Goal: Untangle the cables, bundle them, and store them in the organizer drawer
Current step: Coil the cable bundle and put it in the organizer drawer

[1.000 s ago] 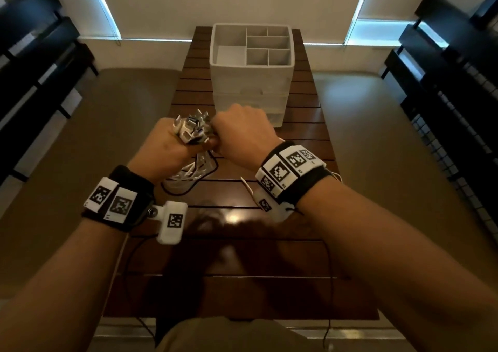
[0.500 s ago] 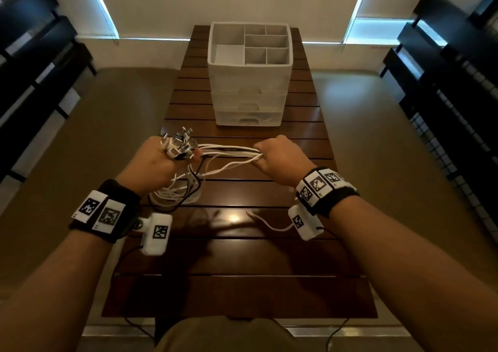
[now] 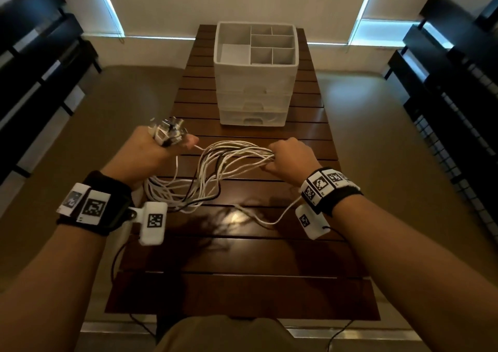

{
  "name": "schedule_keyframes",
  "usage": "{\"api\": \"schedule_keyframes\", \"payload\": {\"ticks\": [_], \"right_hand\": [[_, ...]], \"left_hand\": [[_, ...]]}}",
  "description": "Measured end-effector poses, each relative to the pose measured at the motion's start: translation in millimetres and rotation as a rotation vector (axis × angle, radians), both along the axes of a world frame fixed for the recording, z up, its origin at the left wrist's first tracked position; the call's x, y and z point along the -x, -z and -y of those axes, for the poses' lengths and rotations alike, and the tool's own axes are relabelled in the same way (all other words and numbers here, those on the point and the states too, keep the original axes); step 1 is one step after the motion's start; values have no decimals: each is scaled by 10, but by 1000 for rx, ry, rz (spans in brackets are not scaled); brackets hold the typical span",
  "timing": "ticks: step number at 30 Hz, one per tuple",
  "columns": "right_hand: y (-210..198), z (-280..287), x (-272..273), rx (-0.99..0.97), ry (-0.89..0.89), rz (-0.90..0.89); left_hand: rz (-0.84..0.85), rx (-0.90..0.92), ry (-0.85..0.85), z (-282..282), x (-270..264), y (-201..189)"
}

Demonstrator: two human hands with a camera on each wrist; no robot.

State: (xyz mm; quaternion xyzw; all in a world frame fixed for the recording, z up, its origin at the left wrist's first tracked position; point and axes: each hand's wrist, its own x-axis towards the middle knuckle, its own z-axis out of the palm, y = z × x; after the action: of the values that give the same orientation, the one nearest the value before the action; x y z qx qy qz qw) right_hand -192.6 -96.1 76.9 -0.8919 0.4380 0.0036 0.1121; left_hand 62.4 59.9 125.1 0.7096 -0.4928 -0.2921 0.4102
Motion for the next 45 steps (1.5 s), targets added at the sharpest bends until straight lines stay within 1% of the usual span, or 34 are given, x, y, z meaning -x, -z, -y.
{"api": "schedule_keyframes", "payload": {"ticks": [2,3,4,6,9,11,14,18,22,24,26,28,30,31,33,37,41,43,45], "right_hand": [[8,-23,28,-13,14,-10],[-4,-47,18,-12,6,-15],[-19,-80,-9,-4,-11,-21],[-70,-170,-104,32,-65,-40],[-173,-316,-249,99,-158,-51],[-230,-366,-280,93,-190,-33],[-269,-382,-275,105,-213,-33],[-275,-392,-280,71,-252,0],[-282,-346,-314,9,-265,156],[-277,-295,-313,-44,-271,246],[-241,-239,-260,-104,-258,262],[-145,-180,-125,-215,-201,297],[-46,-130,43,-298,-127,328],[-19,-101,111,-303,-107,306],[-28,-8,194,-253,-84,213],[-72,171,370,-168,-75,67],[-3,165,689,-144,-30,-119],[-49,174,824,-91,0,-137],[-146,205,906,-8,12,-102]], "left_hand": [[-18,21,-18,-8,-4,-126],[-6,22,0,11,16,-155],[31,13,43,36,82,-188],[123,-67,165,98,320,-198],[193,-188,304,208,719,-53],[240,-176,336,269,855,94],[266,-183,321,352,807,236],[279,-194,381,388,662,296],[292,-101,355,378,484,195],[294,-77,338,385,431,166],[329,-50,295,402,358,183],[349,-53,275,408,280,230],[312,-60,295,382,299,249],[293,-58,310,364,354,260],[281,-43,333,364,490,316],[246,-48,321,499,723,512],[267,-141,360,634,1071,683],[227,-157,343,696,1207,713],[187,-125,327,756,1294,654]]}}
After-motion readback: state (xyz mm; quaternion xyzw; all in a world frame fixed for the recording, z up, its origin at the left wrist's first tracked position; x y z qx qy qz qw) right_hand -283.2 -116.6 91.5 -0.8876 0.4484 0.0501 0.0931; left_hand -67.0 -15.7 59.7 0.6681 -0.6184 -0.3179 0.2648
